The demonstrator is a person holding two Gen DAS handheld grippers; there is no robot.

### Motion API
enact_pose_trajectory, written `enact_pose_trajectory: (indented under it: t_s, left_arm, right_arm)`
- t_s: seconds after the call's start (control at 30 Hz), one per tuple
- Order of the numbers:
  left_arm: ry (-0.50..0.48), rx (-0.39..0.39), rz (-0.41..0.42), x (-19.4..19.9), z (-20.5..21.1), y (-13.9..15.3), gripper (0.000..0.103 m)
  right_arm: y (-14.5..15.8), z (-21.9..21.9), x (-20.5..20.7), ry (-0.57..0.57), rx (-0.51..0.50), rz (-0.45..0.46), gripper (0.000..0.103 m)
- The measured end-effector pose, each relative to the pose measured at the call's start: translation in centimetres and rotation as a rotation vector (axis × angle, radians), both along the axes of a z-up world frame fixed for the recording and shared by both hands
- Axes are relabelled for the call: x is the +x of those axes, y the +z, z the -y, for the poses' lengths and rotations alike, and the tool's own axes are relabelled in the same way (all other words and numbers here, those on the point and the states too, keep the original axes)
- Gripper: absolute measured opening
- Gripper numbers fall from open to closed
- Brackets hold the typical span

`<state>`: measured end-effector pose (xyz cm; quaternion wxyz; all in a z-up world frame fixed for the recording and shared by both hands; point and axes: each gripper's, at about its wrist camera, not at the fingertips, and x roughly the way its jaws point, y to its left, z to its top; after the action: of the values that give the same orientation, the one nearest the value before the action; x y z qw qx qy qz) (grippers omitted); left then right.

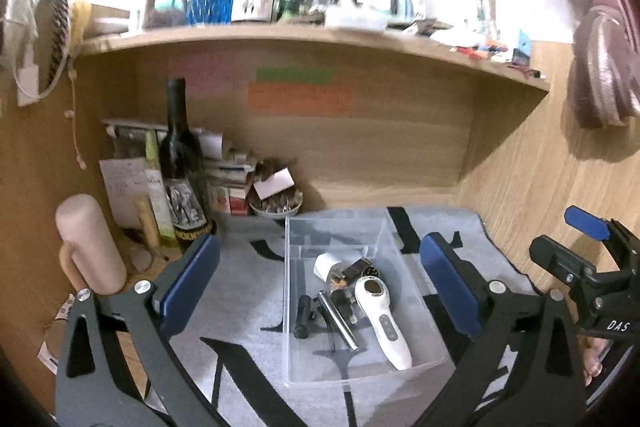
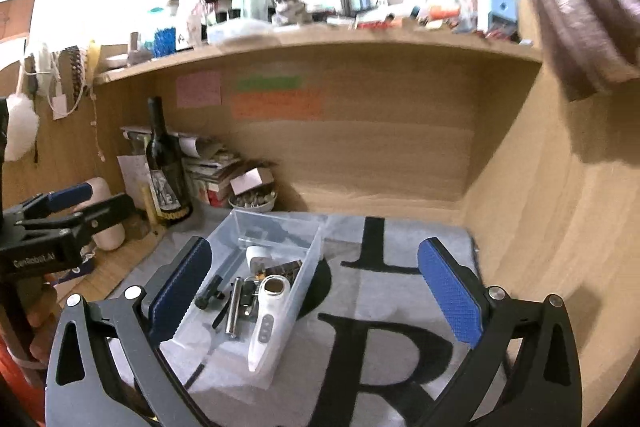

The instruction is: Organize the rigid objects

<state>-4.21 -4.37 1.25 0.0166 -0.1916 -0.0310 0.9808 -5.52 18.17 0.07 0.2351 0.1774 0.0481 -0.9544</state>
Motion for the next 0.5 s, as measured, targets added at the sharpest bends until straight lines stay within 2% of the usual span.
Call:
enact_pose_trajectory:
  t_s: [0.2, 0.5]
  left_arm:
    - [0.013, -0.024, -0.049, 2.5, -1.3, 0.5, 0.102]
    - [0.007, -0.05, -0.1, 3.8, -2.4, 1.0, 0.103]
  right_arm:
    - [0.4, -0.8, 2.5, -0.021, -0.01, -0.067, 0.103]
    - [0.7, -2.0, 3.9, -0.041, -0.033, -0.099, 0.103]
